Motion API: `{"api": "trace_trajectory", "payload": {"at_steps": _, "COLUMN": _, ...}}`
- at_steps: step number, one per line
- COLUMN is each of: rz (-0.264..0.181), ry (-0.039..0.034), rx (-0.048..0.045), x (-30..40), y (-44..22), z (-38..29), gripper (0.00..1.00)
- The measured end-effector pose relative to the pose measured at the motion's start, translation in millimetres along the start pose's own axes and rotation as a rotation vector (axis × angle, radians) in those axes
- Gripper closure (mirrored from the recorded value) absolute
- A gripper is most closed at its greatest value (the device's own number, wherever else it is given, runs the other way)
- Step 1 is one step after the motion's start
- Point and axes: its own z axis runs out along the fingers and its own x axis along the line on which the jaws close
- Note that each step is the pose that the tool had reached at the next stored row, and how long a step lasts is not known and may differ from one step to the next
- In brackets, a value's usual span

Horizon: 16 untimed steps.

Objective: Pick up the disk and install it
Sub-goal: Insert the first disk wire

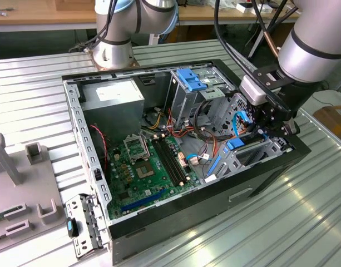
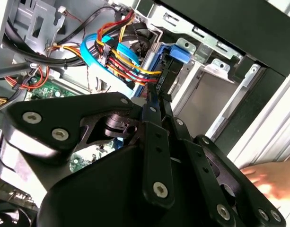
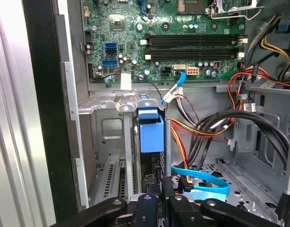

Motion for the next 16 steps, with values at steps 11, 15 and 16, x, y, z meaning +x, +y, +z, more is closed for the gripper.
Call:
{"api": "trace_trajectory", "payload": {"at_steps": 11, "rz": 0.008, "ry": 0.0009, "rx": 0.0005, "x": -1.3, "y": 1.0, "z": 3.5, "gripper": 0.84}}
{"api": "trace_trajectory", "payload": {"at_steps": 15, "rz": 0.009, "ry": 0.0010, "rx": 0.0007, "x": -1.4, "y": 0.5, "z": 4.3, "gripper": 0.84}}
{"api": "trace_trajectory", "payload": {"at_steps": 16, "rz": 0.009, "ry": 0.0012, "rx": 0.0007, "x": -2.2, "y": 0.5, "z": 4.2, "gripper": 0.84}}
